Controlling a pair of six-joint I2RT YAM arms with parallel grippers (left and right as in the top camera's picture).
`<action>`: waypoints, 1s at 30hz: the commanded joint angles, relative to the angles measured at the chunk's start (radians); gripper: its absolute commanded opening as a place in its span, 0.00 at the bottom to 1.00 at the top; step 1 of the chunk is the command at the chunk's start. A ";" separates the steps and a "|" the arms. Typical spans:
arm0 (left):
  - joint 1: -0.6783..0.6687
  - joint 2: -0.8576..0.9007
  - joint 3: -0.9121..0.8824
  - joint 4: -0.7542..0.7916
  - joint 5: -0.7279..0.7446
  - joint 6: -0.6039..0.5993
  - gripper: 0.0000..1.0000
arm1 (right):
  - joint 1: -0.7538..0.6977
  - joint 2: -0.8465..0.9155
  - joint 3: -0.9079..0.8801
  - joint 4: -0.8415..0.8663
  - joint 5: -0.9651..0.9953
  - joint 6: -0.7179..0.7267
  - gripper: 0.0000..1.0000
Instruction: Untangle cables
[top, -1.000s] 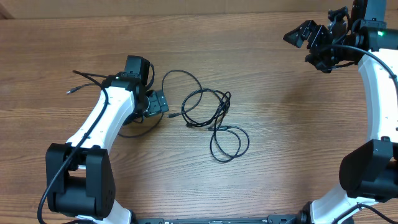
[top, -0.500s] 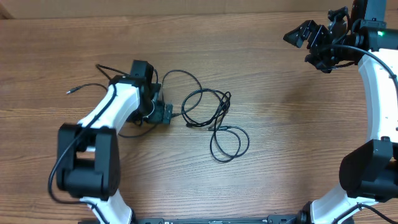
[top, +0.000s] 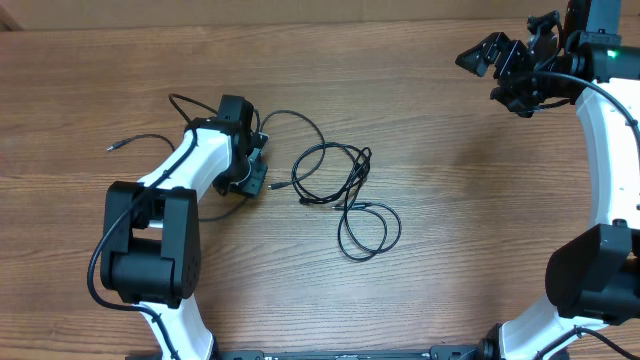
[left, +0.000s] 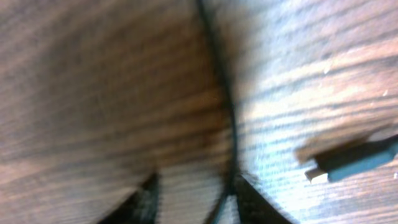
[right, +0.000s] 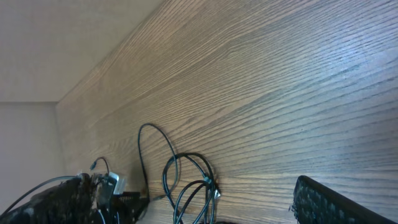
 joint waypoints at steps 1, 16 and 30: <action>-0.017 0.156 -0.051 0.028 -0.040 0.019 0.12 | -0.001 -0.032 0.009 0.004 0.007 -0.010 1.00; 0.033 0.162 0.220 -0.085 0.091 -0.035 0.04 | -0.001 -0.032 0.009 0.004 0.007 -0.010 1.00; 0.095 0.083 0.801 -0.177 0.202 -0.207 0.04 | -0.001 -0.032 0.009 0.004 0.007 -0.010 1.00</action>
